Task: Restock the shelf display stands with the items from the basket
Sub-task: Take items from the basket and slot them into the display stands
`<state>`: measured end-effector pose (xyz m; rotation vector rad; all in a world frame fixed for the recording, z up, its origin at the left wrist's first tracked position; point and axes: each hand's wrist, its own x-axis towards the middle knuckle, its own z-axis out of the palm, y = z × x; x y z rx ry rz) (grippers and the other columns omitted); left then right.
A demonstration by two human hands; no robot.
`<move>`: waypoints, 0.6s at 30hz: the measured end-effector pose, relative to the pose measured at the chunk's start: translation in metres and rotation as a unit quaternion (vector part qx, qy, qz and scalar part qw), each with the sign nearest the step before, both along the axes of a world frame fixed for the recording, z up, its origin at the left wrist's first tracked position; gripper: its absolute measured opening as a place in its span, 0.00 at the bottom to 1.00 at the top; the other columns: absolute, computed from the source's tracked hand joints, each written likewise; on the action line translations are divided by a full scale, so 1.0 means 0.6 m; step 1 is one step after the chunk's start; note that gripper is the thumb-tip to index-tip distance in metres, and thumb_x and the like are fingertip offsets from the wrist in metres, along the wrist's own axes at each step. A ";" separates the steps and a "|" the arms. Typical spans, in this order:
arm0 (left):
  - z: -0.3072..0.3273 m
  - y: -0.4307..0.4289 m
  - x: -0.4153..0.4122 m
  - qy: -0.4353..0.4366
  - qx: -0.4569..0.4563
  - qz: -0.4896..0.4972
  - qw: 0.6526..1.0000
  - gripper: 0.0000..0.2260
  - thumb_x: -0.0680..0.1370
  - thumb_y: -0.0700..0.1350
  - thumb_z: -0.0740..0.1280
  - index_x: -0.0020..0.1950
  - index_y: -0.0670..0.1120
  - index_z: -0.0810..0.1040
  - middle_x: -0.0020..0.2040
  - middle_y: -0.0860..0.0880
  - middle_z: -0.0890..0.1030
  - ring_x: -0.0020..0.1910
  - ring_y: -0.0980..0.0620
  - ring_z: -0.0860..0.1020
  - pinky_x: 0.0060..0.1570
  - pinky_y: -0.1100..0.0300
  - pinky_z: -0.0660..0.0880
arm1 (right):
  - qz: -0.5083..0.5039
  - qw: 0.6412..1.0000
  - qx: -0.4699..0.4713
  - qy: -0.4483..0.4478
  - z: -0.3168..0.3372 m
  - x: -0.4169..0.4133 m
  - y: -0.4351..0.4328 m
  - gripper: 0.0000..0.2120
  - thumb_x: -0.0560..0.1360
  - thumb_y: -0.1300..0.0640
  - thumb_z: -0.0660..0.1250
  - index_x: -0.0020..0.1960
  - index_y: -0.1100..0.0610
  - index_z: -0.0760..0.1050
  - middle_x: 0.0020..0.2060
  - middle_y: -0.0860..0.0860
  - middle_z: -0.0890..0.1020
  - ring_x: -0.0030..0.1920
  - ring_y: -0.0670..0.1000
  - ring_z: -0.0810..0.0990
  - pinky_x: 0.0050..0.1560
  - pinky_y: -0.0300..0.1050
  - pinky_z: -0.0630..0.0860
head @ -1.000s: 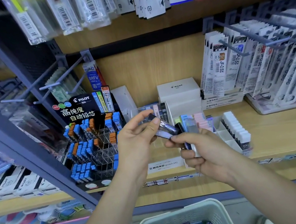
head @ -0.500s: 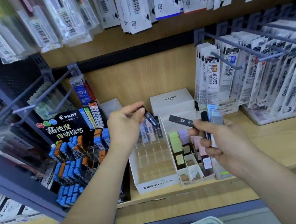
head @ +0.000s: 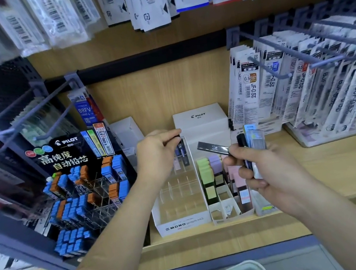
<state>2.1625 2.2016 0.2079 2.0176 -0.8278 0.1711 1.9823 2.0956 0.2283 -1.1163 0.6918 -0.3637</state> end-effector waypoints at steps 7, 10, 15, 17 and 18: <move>-0.007 0.000 -0.002 -0.040 0.064 -0.010 0.997 0.08 0.75 0.39 0.70 0.52 0.45 0.84 0.48 0.49 0.84 0.45 0.55 0.80 0.51 0.65 0.74 | -0.005 1.000 0.009 -0.003 0.002 -0.005 -0.004 0.03 0.76 0.62 0.68 0.48 0.62 0.76 0.35 0.57 0.82 0.25 0.46 0.66 0.20 0.34 0.55; -0.009 -0.004 -0.002 -0.079 0.077 -0.017 0.994 0.06 0.74 0.39 0.71 0.49 0.44 0.85 0.47 0.48 0.84 0.45 0.51 0.81 0.50 0.59 0.76 | -0.004 1.000 0.015 -0.006 0.001 -0.008 -0.008 0.03 0.76 0.62 0.68 0.49 0.62 0.76 0.36 0.57 0.82 0.25 0.46 0.66 0.20 0.34 0.56; -0.023 -0.006 0.005 -0.166 0.106 -0.024 0.980 0.03 0.73 0.37 0.72 0.44 0.42 0.85 0.42 0.46 0.81 0.41 0.47 0.79 0.45 0.60 0.75 | 0.004 1.000 0.015 0.001 -0.002 -0.009 -0.011 0.05 0.76 0.62 0.68 0.51 0.61 0.76 0.36 0.57 0.82 0.25 0.46 0.66 0.20 0.34 0.56; -0.022 -0.007 0.006 -0.175 0.129 -0.023 0.976 0.04 0.73 0.38 0.71 0.45 0.42 0.85 0.43 0.47 0.81 0.41 0.47 0.79 0.45 0.56 0.76 | 0.005 1.000 0.015 0.002 -0.001 -0.008 -0.010 0.04 0.76 0.62 0.67 0.50 0.61 0.76 0.35 0.57 0.82 0.25 0.46 0.66 0.19 0.34 0.57; -0.021 -0.006 0.007 -0.177 0.140 -0.024 0.974 0.04 0.74 0.38 0.70 0.45 0.43 0.85 0.44 0.47 0.81 0.42 0.47 0.79 0.45 0.55 0.77 | 0.006 1.000 0.016 0.003 -0.001 -0.007 -0.009 0.04 0.76 0.62 0.67 0.50 0.61 0.76 0.35 0.57 0.82 0.25 0.46 0.66 0.19 0.34 0.57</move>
